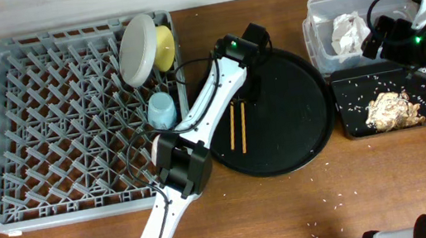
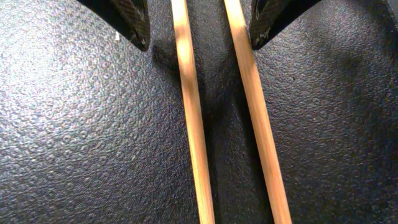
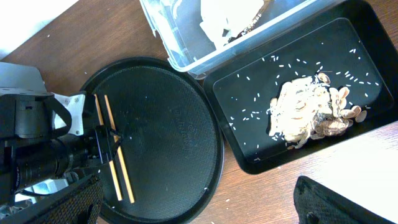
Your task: Sort waste into correct bins and load items into the dishwasher rack
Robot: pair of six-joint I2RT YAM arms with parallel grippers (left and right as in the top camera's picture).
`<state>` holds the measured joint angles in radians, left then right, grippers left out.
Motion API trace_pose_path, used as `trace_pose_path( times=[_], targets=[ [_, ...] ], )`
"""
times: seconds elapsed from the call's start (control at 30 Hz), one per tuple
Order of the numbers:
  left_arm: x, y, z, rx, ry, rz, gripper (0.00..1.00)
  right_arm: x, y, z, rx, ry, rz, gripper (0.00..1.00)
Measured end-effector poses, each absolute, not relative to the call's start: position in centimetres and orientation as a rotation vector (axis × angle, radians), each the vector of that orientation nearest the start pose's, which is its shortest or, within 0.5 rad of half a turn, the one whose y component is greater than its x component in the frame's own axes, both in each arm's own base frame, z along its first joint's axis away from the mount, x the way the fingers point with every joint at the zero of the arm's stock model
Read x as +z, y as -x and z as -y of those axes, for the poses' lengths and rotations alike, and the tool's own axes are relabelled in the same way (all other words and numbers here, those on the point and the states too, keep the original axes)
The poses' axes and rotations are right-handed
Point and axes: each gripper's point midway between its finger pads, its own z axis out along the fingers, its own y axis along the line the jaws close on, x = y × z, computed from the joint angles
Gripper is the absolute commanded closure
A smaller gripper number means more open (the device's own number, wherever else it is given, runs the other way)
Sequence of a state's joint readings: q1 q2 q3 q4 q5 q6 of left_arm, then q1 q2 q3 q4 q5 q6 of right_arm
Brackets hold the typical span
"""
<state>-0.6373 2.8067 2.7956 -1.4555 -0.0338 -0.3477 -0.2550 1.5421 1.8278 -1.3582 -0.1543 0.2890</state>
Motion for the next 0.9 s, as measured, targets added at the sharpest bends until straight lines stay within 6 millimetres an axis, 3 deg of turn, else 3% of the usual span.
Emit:
trace_pose_path(
  times=[0.1, 0.17, 0.2, 0.27, 0.33, 0.47, 0.7, 0.8, 0.83, 0.9],
  targets=[
    [1.5, -44.0, 31.5, -0.032, -0.428, -3.000, 0.49, 29.0, -34.3, 6.2, 0.215, -0.658, -2.555, 0.02],
    [2.7, -45.1, 30.9, -0.054, -0.391, -2.973, 0.49, 29.0, -34.3, 6.2, 0.215, -0.659, -2.555, 0.01],
    [3.7, -46.4, 29.7, -0.069, -0.340, -2.954, 0.49, 29.0, -34.3, 6.2, 0.215, -0.658, -2.555, 0.02],
    [3.6, -47.3, 27.0, -0.035, -0.271, -2.978, 0.49, 29.0, -34.3, 6.2, 0.215, -0.658, -2.555, 0.02],
    [3.7, -47.9, 25.9, -0.014, -0.240, -2.974, 0.49, 29.0, -34.3, 6.2, 0.215, -0.658, -2.555, 0.02],
    [3.7, -47.4, 27.9, -0.022, -0.351, -2.944, 0.48, 29.0, -34.3, 6.2, 0.215, -0.658, -2.555, 0.02],
    [3.6, -46.9, 28.3, -0.017, -0.372, -2.951, 0.49, 29.0, -34.3, 6.2, 0.215, -0.658, -2.555, 0.02],
    [0.9, -45.9, 29.0, 0.010, -0.412, -2.993, 0.49, 29.0, -34.3, 6.2, 0.215, -0.658, -2.555, 0.01],
    [1.0, -46.0, 29.1, 0.008, -0.416, -2.986, 0.49, 29.0, -34.3, 6.2, 0.215, -0.659, -2.555, 0.01],
    [0.9, -46.0, 29.2, 0.003, -0.416, -2.986, 0.69, 29.0, -34.2, 6.2, 0.215, -0.658, -2.556, 0.02]
  ],
)
